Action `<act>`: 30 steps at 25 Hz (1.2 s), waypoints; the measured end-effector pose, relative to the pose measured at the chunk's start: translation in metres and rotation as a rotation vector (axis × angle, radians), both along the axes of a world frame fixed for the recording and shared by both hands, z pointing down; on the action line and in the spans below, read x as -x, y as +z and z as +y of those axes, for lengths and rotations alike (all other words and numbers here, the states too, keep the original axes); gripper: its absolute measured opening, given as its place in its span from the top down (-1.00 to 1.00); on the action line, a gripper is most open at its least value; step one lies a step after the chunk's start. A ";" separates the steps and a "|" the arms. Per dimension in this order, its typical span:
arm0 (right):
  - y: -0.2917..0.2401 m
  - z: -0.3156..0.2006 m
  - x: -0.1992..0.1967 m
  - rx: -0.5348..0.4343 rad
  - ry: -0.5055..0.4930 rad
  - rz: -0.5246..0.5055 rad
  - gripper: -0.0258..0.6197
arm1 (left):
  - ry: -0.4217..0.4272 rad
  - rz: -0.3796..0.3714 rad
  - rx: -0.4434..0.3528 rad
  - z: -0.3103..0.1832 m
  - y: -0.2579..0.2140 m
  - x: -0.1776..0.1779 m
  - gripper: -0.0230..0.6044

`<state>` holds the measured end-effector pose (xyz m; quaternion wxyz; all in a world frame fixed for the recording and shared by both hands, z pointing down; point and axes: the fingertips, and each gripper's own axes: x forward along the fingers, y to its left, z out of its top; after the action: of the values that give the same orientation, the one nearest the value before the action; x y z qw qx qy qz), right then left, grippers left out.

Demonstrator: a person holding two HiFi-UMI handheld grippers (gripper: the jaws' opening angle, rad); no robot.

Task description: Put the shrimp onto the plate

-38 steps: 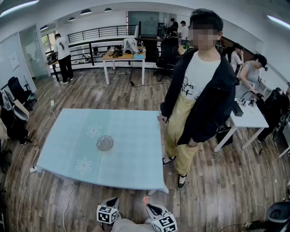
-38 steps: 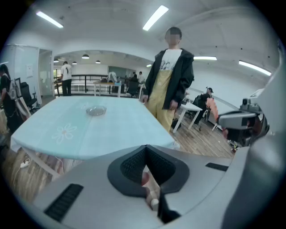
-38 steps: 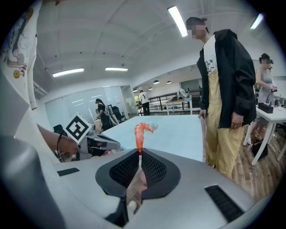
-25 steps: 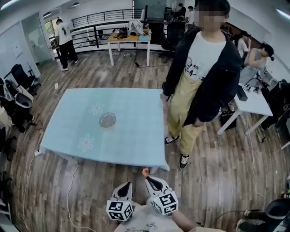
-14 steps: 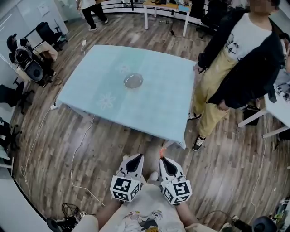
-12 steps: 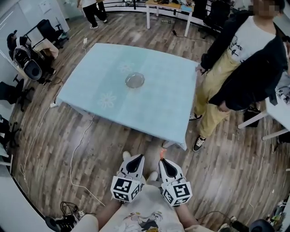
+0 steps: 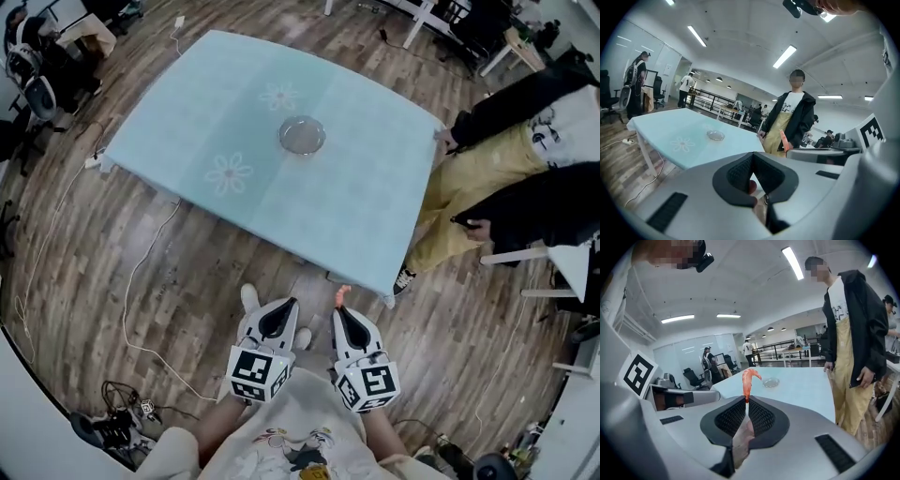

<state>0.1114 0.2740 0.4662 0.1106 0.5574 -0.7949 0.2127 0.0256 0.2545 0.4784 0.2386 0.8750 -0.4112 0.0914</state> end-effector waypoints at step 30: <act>-0.016 -0.191 0.098 -0.050 0.117 -0.029 0.80 | 0.029 0.026 0.006 -0.182 -0.012 0.120 0.90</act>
<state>0.0129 0.0829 0.4503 0.0724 0.6021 -0.7676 0.2072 -0.0949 0.0721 0.4662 0.2453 0.8812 -0.3951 0.0849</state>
